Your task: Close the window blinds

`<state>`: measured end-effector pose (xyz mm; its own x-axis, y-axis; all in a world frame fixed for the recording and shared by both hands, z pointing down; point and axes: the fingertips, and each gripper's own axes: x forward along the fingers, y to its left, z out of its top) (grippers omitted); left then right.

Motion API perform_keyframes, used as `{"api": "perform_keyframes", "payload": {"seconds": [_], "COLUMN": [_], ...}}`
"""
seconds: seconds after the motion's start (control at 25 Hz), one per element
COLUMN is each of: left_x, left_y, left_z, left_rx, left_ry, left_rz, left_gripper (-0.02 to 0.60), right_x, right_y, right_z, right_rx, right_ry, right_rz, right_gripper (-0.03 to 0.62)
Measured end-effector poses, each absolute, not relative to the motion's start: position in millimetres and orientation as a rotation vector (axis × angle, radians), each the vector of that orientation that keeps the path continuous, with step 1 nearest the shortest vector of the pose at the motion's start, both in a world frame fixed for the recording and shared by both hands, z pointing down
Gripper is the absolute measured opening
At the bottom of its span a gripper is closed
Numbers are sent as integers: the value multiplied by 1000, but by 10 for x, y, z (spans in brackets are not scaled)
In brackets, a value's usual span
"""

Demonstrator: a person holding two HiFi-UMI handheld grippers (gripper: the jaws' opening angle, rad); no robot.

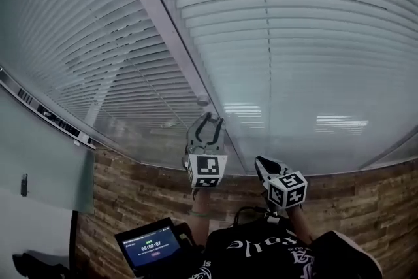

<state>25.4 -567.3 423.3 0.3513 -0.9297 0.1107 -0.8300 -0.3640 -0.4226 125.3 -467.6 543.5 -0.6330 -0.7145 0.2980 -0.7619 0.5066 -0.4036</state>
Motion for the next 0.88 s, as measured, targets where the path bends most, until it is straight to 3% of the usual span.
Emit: {"api": "perform_keyframes", "payload": {"seconds": [0.12,0.2,0.4,0.6,0.88], "left_x": [149,99,76,108,149], "left_y": [-5654,-5693,-5724,-5715,-5587], "left_z": [4101,4179,4349,4431,4521], "left_rx": [-2688,-2762,-2634,-2111,-2312], "left_ry": [1856,1945,1891,1543,1481], "left_rz": [161,251,-113,-749,-635], "left_gripper": [176,175,127,126,141], "right_x": [1205,1182,1182,1314,1326], "right_y": [-4656,-4641,-4598,-4548,-4396], "right_z": [5422,5416,5449,5502,5548], "right_rx": [1292,1289,1300,1358,1459], "right_ry": [-2648,-2648,-2624,-2582,-2524], "right_rz": [782,780,775,774,784], "right_gripper": [21,21,21,21,21]}}
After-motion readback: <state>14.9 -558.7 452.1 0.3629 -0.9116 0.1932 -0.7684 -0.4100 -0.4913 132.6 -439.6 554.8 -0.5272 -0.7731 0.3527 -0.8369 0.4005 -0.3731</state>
